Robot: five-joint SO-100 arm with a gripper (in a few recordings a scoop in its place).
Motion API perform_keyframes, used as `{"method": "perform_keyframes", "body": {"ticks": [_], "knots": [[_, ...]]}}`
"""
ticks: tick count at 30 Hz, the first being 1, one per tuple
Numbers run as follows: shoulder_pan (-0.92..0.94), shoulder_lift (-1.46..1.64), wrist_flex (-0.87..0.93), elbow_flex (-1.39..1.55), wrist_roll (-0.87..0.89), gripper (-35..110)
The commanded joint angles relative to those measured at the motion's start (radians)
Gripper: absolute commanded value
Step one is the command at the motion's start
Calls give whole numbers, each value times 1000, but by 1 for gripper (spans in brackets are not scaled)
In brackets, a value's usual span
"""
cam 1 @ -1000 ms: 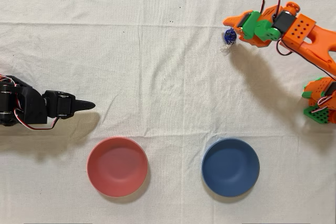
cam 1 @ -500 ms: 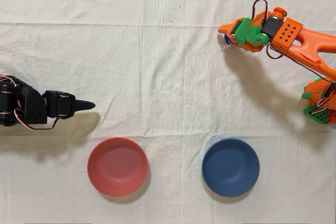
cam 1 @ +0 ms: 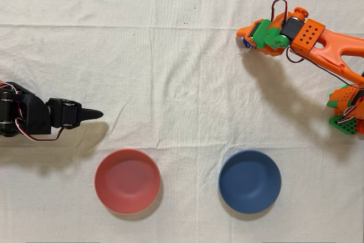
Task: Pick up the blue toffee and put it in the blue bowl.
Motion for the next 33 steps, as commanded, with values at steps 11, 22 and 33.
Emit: {"method": "perform_keyframes", "body": {"ticks": [11,22,33], "knots": [[3,6,-11,-63,-35,24],[5,6,-14,-63,-60,14],[9,54,-12,-41,-91,15]]}}
